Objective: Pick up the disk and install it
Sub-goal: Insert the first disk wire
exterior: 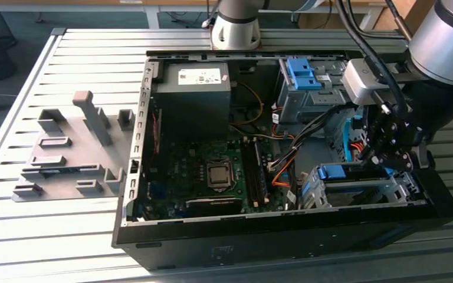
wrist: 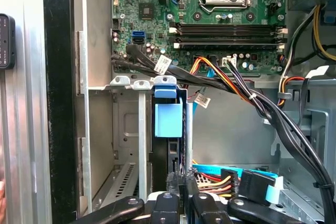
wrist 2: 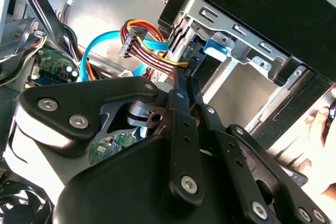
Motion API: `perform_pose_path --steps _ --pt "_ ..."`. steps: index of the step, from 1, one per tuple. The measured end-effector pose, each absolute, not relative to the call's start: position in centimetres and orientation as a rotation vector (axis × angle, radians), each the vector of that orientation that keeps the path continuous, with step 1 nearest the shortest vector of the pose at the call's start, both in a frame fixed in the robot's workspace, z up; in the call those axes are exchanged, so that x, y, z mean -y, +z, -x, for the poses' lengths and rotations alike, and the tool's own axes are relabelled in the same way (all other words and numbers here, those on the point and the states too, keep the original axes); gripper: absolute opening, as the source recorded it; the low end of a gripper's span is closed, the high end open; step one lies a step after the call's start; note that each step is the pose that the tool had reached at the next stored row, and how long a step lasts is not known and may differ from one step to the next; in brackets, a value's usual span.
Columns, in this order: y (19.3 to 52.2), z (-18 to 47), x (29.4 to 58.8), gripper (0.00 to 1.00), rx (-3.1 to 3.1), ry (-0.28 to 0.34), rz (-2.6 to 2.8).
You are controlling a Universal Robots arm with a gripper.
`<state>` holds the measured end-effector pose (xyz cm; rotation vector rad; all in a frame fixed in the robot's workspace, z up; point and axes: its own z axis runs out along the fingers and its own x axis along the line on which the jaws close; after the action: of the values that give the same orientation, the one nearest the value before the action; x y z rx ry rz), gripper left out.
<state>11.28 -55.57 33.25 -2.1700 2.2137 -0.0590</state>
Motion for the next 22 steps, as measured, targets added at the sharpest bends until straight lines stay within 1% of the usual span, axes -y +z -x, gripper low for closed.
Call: perform_pose_path --steps 6,22 --pt "33.55 -11.25 55.57 0.16 -2.207 -0.073 2.163" --pt "33.19 -11.10 55.74 0.16 -2.207 -0.075 2.163"
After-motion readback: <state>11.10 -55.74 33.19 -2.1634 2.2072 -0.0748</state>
